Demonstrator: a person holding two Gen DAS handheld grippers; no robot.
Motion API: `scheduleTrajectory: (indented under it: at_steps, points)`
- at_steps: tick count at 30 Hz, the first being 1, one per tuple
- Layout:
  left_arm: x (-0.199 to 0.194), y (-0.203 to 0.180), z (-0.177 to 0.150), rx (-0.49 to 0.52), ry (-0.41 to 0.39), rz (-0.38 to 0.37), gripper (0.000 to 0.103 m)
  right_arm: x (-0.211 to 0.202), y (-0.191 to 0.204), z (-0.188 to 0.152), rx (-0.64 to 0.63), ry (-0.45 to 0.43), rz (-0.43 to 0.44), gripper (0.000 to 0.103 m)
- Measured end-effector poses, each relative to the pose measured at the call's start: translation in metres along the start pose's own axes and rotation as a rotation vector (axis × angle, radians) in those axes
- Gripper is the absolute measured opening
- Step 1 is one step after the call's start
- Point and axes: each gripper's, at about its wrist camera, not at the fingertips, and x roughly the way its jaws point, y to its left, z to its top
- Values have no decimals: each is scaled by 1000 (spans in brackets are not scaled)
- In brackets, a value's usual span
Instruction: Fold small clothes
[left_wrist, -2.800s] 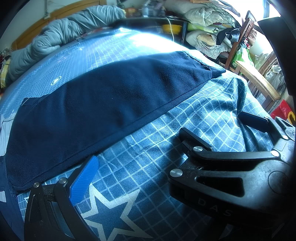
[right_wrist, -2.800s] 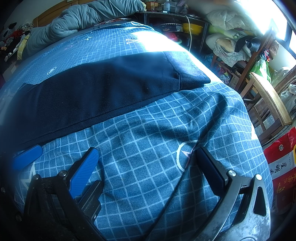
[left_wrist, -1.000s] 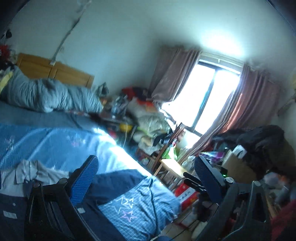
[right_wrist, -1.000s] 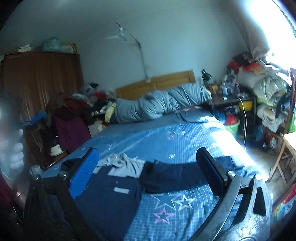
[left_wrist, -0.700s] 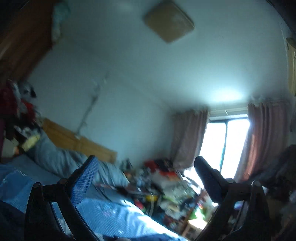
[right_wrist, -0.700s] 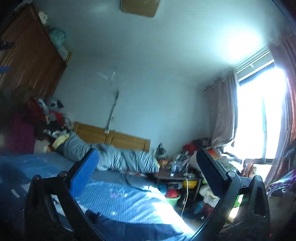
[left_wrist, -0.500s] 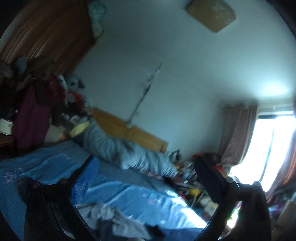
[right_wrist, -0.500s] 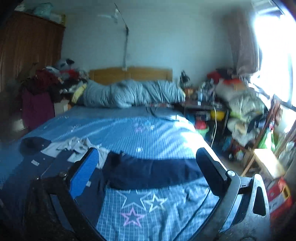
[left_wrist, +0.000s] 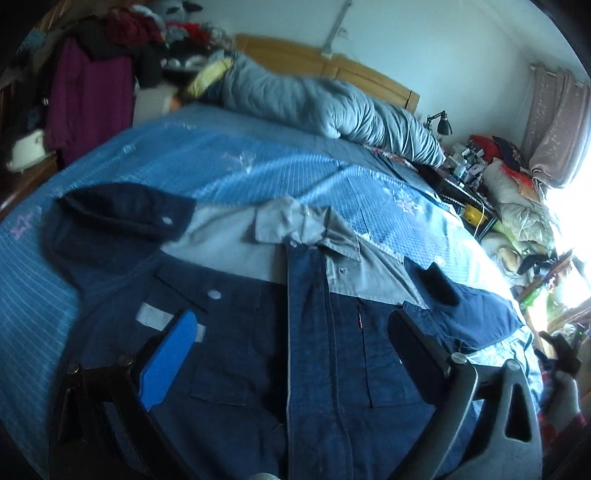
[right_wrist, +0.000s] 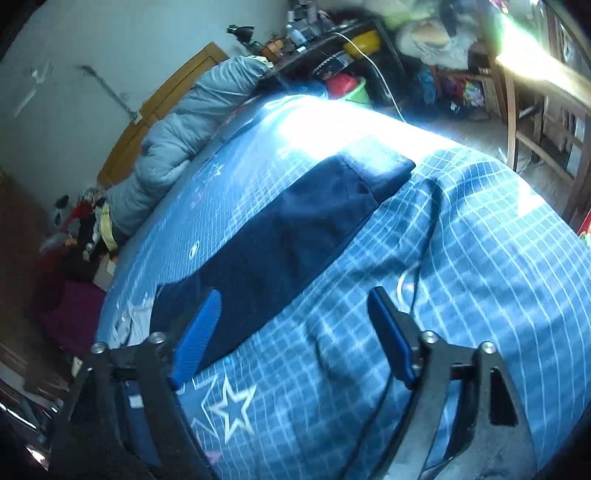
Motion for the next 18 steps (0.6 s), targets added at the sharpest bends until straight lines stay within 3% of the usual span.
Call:
scheduleTrajectory:
  at_steps: [3, 6, 7, 15, 16, 18]
  points:
    - [24, -8, 1, -6, 27, 3, 103, 17, -30, 29, 129, -12, 22, 67]
    - [39, -18, 2, -4, 68, -14, 102, 32, -46, 38, 204, 8, -26, 63]
    - [42, -21, 3, 2, 76, -15, 102, 34, -45, 38, 200, 9, -26, 59]
    - [61, -45, 4, 43, 119, -36, 101, 51, -44, 60, 112, -14, -52, 58]
    - [60, -47, 5, 42, 118, -38, 101, 55, -44, 63, 101, -11, -63, 49]
    - [58, -49, 9, 41, 111, -46, 99, 58, -34, 65, 89, 9, -75, 13]
